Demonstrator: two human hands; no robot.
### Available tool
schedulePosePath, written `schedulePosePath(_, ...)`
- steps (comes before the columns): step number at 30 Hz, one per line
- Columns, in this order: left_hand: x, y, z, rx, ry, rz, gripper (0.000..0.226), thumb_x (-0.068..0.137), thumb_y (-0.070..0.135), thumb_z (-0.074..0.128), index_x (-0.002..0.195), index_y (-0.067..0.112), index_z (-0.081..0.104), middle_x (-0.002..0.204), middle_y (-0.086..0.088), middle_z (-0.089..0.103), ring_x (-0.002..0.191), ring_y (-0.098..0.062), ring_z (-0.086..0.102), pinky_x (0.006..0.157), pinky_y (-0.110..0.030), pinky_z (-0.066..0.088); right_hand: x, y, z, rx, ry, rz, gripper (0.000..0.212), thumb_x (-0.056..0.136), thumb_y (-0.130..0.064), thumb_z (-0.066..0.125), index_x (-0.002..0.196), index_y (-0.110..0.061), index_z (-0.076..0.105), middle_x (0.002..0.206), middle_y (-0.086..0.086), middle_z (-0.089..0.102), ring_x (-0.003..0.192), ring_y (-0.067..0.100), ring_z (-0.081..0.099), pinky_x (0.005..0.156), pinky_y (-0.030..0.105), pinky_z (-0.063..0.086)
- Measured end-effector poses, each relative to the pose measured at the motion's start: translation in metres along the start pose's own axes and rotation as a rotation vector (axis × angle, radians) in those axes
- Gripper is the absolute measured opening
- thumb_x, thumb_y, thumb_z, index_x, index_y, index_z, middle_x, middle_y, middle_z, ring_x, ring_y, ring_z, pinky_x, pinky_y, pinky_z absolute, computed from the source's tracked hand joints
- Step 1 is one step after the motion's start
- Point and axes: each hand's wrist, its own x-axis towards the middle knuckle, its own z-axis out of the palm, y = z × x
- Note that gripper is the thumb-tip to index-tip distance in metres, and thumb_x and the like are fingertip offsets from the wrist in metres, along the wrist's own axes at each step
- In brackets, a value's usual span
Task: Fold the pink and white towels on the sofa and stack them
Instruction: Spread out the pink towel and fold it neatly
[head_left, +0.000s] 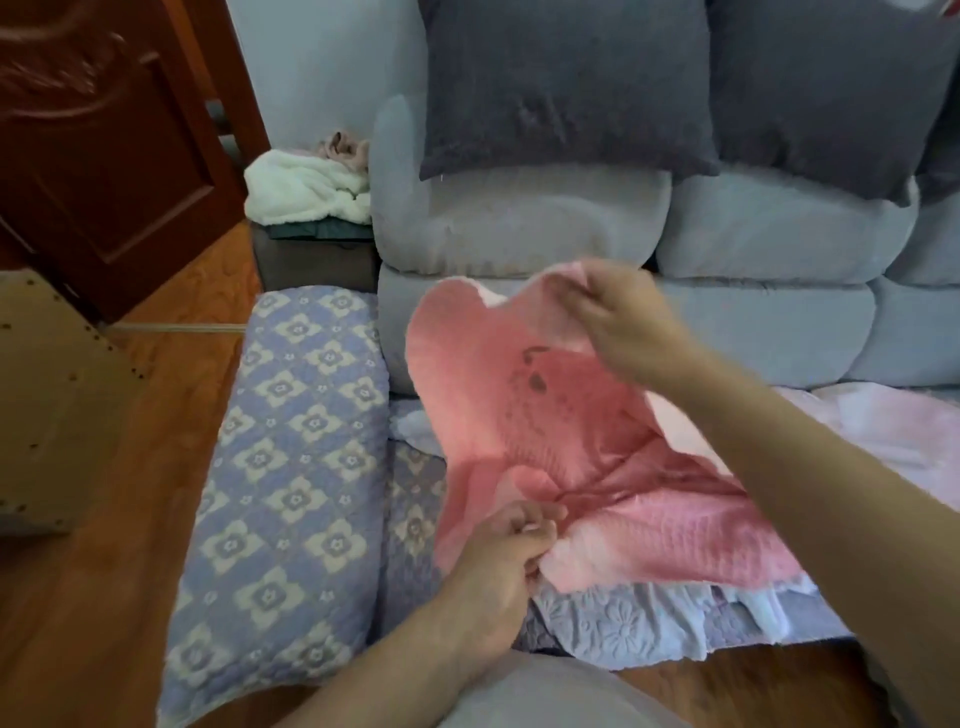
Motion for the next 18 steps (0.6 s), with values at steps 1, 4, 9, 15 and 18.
schedulePosePath(1,0.000,0.001,0.002,-0.044,-0.016,0.001,0.010,0.091,0.001,0.061,0.088,0.010,0.063,0.090,-0.002,0.064,0.081,-0.021,0.048,0.068,-0.030,0.041,-0.016,0.012,0.014,-0.068,-0.091,0.012,0.031,0.102,-0.028,0.054,0.082,-0.006,0.062,0.069,0.000,0.058,0.063,0.006,0.047,0.063,0.032,0.040)
schedulePosePath(4,0.001,0.003,0.008,-0.084,-0.038,-0.019,0.025,0.097,-0.002,0.054,0.078,0.012,0.062,0.073,-0.001,0.063,0.074,-0.016,0.058,0.073,-0.030,0.047,-0.064,0.042,0.056,-0.085,-0.214,0.028,0.014,0.098,-0.026,0.061,0.093,-0.019,0.072,0.080,-0.007,0.072,0.070,0.008,0.063,0.070,0.033,0.050)
schedulePosePath(9,0.004,0.002,0.004,-0.187,-0.023,-0.042,0.029,0.094,-0.011,0.045,0.110,0.007,0.062,0.086,-0.010,0.070,0.078,-0.018,0.068,0.077,-0.033,0.054,-0.122,0.045,0.082,0.060,-0.299,0.039,0.017,0.088,-0.013,0.063,0.091,-0.024,0.075,0.083,-0.019,0.072,0.076,0.000,0.067,0.072,0.026,0.053)
schedulePosePath(15,0.007,0.004,0.000,-0.188,-0.073,-0.055,0.029,0.079,-0.017,0.048,0.094,-0.001,0.068,0.085,-0.017,0.069,0.085,-0.024,0.069,0.086,-0.033,0.055,-0.148,0.055,0.075,0.329,-0.240,0.211,0.031,0.083,0.005,0.069,0.099,-0.018,0.081,0.099,-0.017,0.076,0.093,-0.002,0.071,0.085,0.023,0.057)
schedulePosePath(18,0.007,0.003,0.000,-0.244,-0.066,-0.073,0.033,0.082,-0.017,0.042,0.100,-0.005,0.067,0.094,-0.024,0.070,0.087,-0.031,0.069,0.081,-0.038,0.060,-0.160,0.061,0.076,0.370,-0.262,0.236,0.033,0.086,0.002,0.069,0.108,-0.020,0.079,0.110,-0.014,0.075,0.105,0.000,0.068,0.095,0.025,0.054)
